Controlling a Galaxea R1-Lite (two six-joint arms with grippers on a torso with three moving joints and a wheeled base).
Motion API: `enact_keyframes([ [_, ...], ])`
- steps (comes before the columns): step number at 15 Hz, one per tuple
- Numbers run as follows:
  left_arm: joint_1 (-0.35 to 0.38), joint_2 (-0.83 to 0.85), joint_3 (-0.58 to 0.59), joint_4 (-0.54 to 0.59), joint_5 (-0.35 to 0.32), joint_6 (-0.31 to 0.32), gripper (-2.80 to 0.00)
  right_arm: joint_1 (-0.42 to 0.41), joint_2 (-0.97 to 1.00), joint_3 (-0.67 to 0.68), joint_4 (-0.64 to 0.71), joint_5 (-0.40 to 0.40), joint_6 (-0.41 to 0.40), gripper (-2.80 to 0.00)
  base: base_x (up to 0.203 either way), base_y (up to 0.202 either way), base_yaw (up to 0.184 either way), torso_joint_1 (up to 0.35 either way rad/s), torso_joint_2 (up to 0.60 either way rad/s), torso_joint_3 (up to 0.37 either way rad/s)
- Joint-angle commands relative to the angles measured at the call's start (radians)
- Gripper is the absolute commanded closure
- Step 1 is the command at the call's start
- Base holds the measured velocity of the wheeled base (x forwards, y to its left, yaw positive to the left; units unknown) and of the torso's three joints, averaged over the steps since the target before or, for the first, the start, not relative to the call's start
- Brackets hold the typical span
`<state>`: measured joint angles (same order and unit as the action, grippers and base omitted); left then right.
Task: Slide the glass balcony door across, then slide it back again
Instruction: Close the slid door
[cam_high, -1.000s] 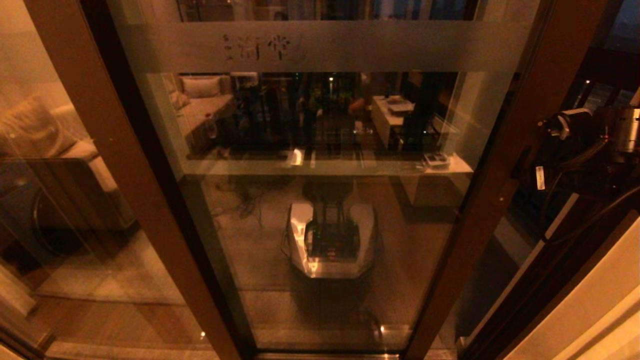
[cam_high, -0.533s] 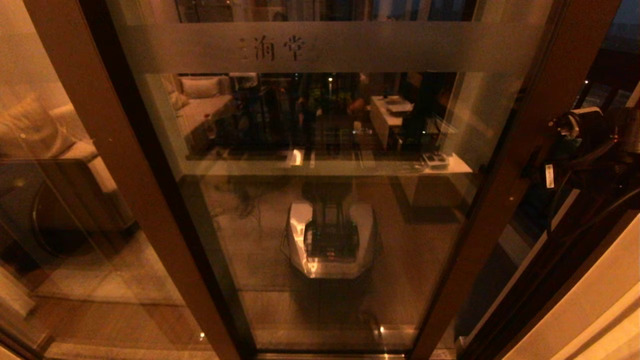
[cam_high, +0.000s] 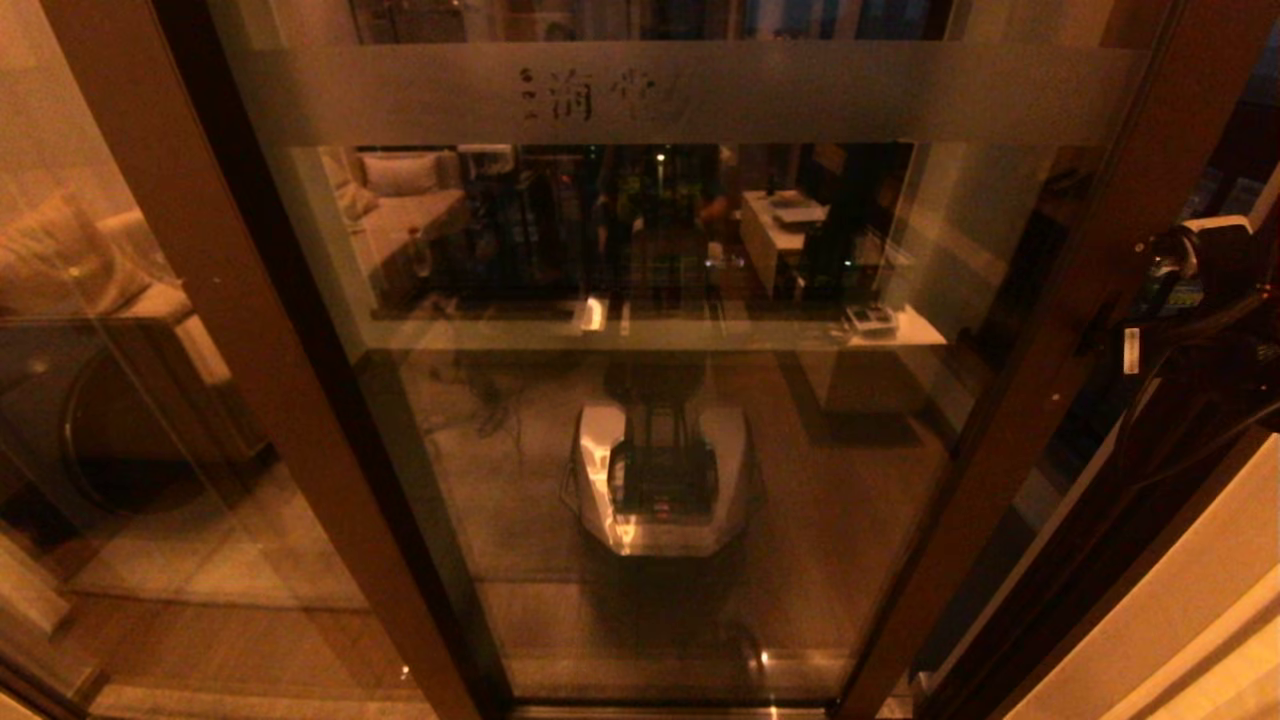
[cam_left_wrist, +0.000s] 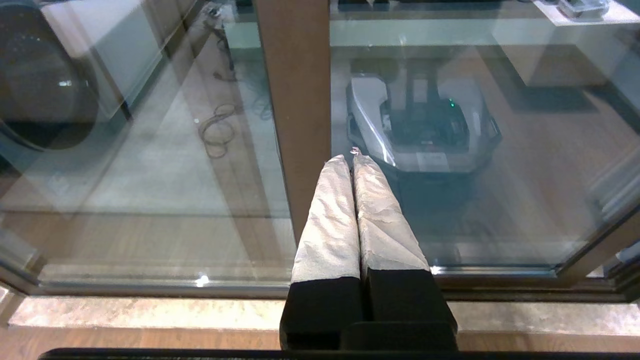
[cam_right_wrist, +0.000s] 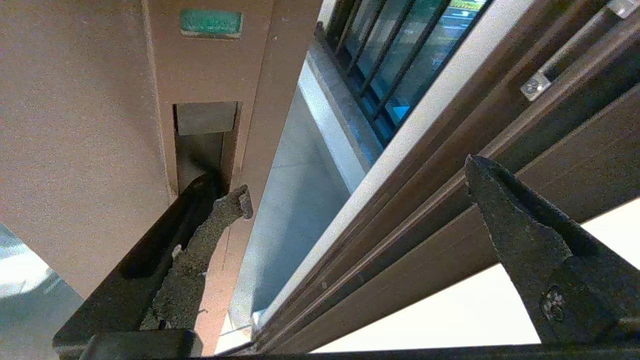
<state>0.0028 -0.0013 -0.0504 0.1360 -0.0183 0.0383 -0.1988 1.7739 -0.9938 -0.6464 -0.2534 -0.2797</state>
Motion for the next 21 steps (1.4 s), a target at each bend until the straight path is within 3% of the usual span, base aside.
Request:
enact_keyframes([
  [1, 0.0, 0.001, 0.0, 0.001, 0.0, 0.0, 0.0, -0.007, 0.021, 0.001, -0.026, 0.005, -0.005, -2.8, 0.0, 0.0, 0.0, 0.0, 0.0, 0.0],
  [9, 0.0, 0.001, 0.0, 0.001, 0.0, 0.0, 0.0, -0.036, 0.082, 0.087, -0.289, -0.003, -0.09, -2.8, 0.0, 0.0, 0.0, 0.0, 0.0, 0.0],
  [15, 0.0, 0.001, 0.0, 0.001, 0.0, 0.0, 0.0, -0.037, 0.013, 0.153, -0.298, 0.004, -0.091, -2.8, 0.0, 0.0, 0.0, 0.0, 0.0, 0.0],
  [21, 0.0, 0.001, 0.0, 0.001, 0.0, 0.0, 0.0, -0.04, -0.143, 0.274, -0.284, 0.065, -0.09, -2.8, 0.0, 0.0, 0.0, 0.0, 0.0, 0.0],
])
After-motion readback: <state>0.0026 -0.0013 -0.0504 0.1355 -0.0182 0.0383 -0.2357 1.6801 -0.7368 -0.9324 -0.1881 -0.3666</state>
